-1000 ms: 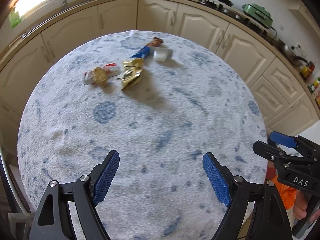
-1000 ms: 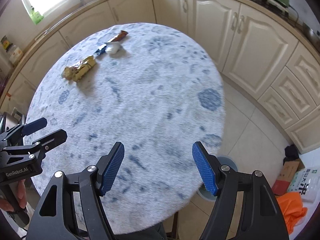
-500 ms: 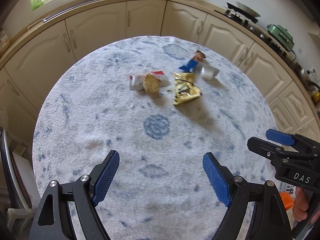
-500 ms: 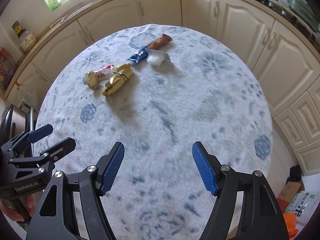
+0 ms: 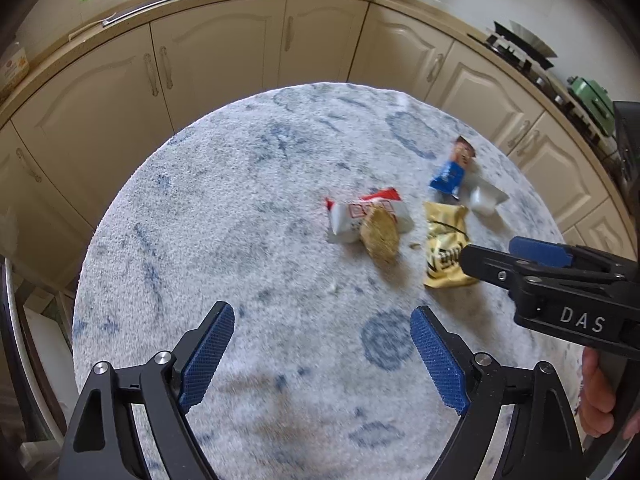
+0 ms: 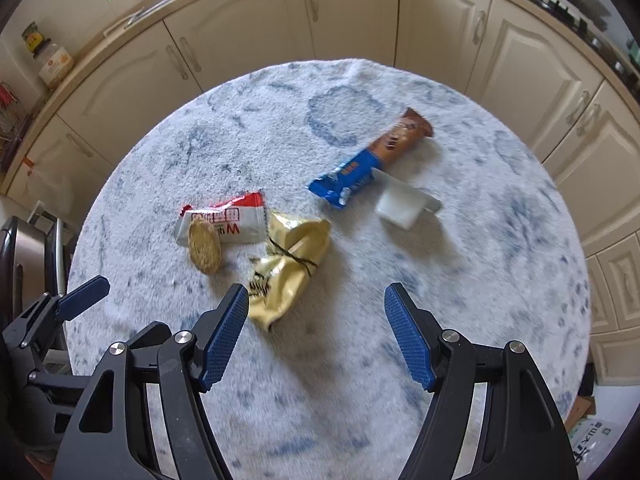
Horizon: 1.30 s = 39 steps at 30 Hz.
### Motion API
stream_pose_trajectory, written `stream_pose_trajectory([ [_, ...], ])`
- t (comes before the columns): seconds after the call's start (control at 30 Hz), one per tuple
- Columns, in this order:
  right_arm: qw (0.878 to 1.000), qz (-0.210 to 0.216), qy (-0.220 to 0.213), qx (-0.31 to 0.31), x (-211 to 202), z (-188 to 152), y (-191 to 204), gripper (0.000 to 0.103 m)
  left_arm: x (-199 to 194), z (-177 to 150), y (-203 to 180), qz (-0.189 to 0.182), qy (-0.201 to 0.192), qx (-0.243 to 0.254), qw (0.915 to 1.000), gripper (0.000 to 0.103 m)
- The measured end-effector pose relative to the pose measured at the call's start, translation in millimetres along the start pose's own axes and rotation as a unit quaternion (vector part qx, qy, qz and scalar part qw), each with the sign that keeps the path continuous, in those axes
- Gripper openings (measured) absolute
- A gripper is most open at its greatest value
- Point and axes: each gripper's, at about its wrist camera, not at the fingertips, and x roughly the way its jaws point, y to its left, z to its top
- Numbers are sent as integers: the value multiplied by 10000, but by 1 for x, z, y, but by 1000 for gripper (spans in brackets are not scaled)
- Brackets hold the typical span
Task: Collect trash
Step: 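Grasp the gold bag with the right gripper while the left grasps the round biscuit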
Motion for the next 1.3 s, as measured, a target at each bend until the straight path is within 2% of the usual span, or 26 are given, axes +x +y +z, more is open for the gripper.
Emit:
stream_pose_trajectory([
  [0.1, 9999, 62, 105, -90, 15, 8, 9, 68, 9, 6, 7, -26, 20, -71, 10000, 86],
  [0.13, 9997, 52, 163, -153, 22, 11, 12, 64, 11, 8, 9, -26, 3, -98, 9999, 86],
  [0.17, 9995, 73, 232, -201, 29, 13, 15, 53, 13, 9, 11, -27, -10, -130, 9999, 86],
  [0.2, 9994, 65, 245, -226, 33, 13, 16, 50, 16, 10, 12, -47, -5, -167, 9998, 86],
  [0.23, 9996, -10, 51, -285, 31, 12, 18, 45, 18, 10, 14, -76, 4, -196, 9998, 86],
  [0.3, 9995, 104, 94, -287, 32, 11, 15, 38, 23, 11, 15, -113, 38, -257, 9996, 86],
  [0.43, 9984, 534, 143, 143, 26, 8, -14, 35, 31, 18, 10, -149, 88, -293, 9994, 86],
  [0.57, 9988, 379, -48, 320, 20, 3, -35, 35, 41, 28, -8, -309, 119, -283, 9991, 87],
  [0.67, 9973, 546, -87, 486, 15, 6, -48, 35, 52, 33, -19, -377, 231, -237, 9987, 87],
  [0.73, 9975, 470, -167, 503, 12, 6, -51, 35, 57, 37, -25, -240, 199, -161, 9994, 86],
  [0.83, 9980, 333, -242, 487, 8, 3, -56, 35, 63, 42, -30, -273, 92, -116, 9995, 75],
  [0.9, 9981, 356, -179, 480, 14, 2, -57, 35, 65, 42, -34, -74, -19, 22, 10000, 54],
  [0.97, 9980, 382, -178, 477, 14, 1, -58, 35, 69, 42, -41, 233, -109, 337, 9991, 43],
  [1.07, 9984, 317, -193, 438, 14, 0, -56, 35, 71, 37, -45, 339, -202, 516, 9979, 41],
  [1.2, 9986, 259, -223, 408, 14, 0, -54, 35, 68, 32, -45, 1, -114, 472, 9988, 25],
  [1.3, 9986, 256, -223, 415, 14, -1, -54, 35, 61, 29, -43, -32, -125, 485, 9987, 24],
])
